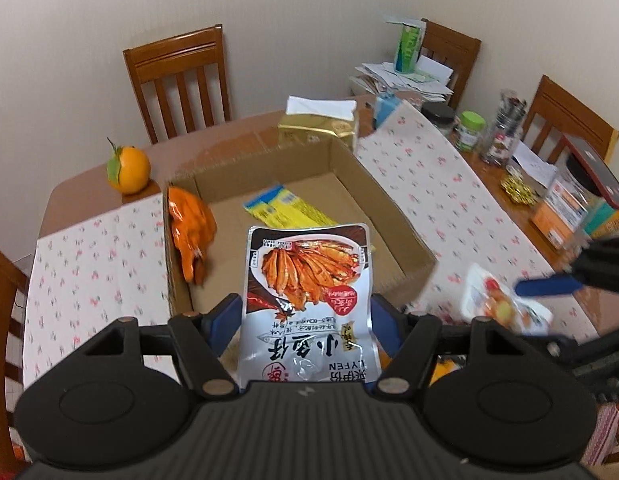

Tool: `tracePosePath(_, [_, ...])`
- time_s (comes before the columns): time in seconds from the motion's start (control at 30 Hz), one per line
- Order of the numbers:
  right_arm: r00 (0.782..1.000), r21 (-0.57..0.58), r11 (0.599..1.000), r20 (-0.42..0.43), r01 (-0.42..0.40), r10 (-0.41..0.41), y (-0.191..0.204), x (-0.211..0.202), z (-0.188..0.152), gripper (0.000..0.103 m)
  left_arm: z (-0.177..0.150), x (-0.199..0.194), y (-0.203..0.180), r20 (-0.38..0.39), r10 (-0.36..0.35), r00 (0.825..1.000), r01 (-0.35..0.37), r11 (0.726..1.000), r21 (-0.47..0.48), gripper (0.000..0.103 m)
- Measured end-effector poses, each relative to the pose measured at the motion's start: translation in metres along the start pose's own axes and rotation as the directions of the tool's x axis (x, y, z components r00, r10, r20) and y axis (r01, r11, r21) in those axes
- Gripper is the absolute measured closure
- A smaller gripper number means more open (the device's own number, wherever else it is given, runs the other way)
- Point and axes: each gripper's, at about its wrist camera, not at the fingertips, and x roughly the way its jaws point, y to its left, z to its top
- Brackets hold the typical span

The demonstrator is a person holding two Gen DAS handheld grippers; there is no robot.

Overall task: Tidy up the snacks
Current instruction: 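Carry the fish-strip packet into the box and open the left tool while the right tool carries the egg packet, then lower the quail-egg packet into the box and open the right tool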

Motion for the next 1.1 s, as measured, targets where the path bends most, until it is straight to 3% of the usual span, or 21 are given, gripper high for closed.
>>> tracePosePath(0.37, [0.999,0.023,0.999,0.006,0.037,-0.037,0.006,0.003,0.014,0.051,0.030,0.055,0.024,0.004,0.021,1.000,-0.021,1.000,0.000,0.034])
tracePosePath(0.57, [0.999,0.023,0.999,0.004,0.042,-0.042,0.008,0.005,0.018,0.051,0.030,0.072,0.031,0.028,0.078,0.997,-0.077,0.997,-0.027,0.018])
tracePosePath(0.73, [0.999,0.018,0.999,0.001,0.043,-0.043,0.009,0.009,0.024,0.051,0.014,0.060,0.034,0.029,0.049,0.998,-0.047,0.996,-0.071,0.017])
tracePosePath(0.87, [0.999,0.011,0.999,0.009,0.046,-0.046,0.008,0.012,0.032,0.051,-0.005,0.040,0.034,0.052,0.071,0.996,-0.065,0.993,-0.098,0.012])
tracePosePath(1.1, [0.999,0.012,0.999,0.022,0.041,-0.041,0.003,0.021,0.048,0.051,-0.041,0.009,0.030,0.057,0.117,0.991,-0.107,0.983,-0.151,0.011])
